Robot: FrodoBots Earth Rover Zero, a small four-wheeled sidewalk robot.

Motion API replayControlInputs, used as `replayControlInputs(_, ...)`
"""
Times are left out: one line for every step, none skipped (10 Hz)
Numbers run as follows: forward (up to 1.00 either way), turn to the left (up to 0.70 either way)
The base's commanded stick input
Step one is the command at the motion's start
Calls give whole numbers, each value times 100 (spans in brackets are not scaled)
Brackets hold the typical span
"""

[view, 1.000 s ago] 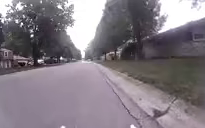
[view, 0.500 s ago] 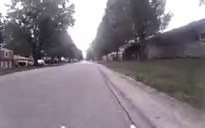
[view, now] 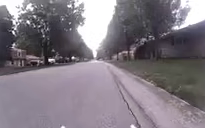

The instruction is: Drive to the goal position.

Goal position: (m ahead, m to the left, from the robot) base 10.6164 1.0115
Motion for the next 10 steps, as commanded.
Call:
replayControlInputs(100, 0)
replayControlInputs(100, 0)
replayControlInputs(100, 0)
replayControlInputs(100, 0)
replayControlInputs(100, 0)
replayControlInputs(100, 0)
replayControlInputs(100, 0)
replayControlInputs(100, 0)
replayControlInputs(100, 0)
replayControlInputs(100, 0)
